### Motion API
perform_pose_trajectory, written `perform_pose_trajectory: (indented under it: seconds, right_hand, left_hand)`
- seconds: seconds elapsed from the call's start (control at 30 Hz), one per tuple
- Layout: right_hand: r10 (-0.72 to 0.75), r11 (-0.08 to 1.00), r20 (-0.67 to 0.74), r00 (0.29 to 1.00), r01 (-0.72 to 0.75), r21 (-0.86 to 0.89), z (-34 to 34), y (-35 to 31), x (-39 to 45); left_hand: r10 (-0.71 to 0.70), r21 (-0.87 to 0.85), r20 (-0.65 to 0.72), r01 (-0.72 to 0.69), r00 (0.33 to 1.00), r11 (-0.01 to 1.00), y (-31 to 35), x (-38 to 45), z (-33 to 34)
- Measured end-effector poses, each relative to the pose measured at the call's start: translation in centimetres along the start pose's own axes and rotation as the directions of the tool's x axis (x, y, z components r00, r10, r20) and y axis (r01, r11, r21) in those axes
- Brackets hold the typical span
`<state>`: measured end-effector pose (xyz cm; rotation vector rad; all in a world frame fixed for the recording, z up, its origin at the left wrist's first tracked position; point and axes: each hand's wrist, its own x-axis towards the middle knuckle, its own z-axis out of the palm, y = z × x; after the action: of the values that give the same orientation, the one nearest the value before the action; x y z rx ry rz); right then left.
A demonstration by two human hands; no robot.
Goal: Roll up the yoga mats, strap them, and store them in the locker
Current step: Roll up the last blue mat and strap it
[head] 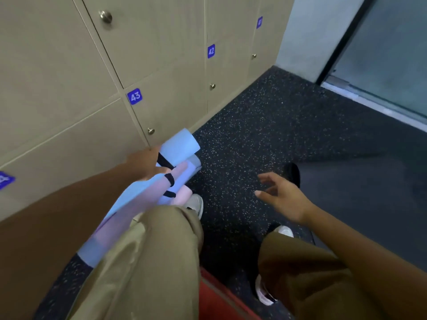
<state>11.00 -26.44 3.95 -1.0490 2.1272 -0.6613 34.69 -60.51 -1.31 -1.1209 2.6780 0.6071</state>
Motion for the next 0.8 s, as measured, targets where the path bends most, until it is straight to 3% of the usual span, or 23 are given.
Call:
perform_pose_trajectory:
  seconds: [0.27, 0.4, 0.6, 0.8]
  right_hand:
    - [0.000, 0.999, 0.101, 0.995, 0.005, -0.049, 2.9, 0.6, 3.8]
    - [-0.007, 0.998, 0.132, 0.991, 0.016, -0.068, 3.9, 0.1, 4.5]
    - [0.001, 0.996, 0.135, 0.991, 0.011, -0.089, 4.0, -0.1, 4.4]
    - [0.038, 0.992, 0.105, 0.994, -0.024, -0.123, 2.4, 1.2, 4.0]
  left_hand:
    - [-0.204, 0.069, -0.042, 0.207, 0.978, 0.976, -8.7, 3.7, 4.9]
    - [-0.341, 0.121, -0.070, 0.347, 0.937, 0.930, -8.6, 3.7, 4.4]
    - [-0.286, 0.167, -0.148, 0.309, 0.947, 0.936, -6.0, 2.1, 2.2]
    - [-0.106, 0.125, -0.116, 0.121, 0.987, 0.985, -0.1, 1.3, 1.0]
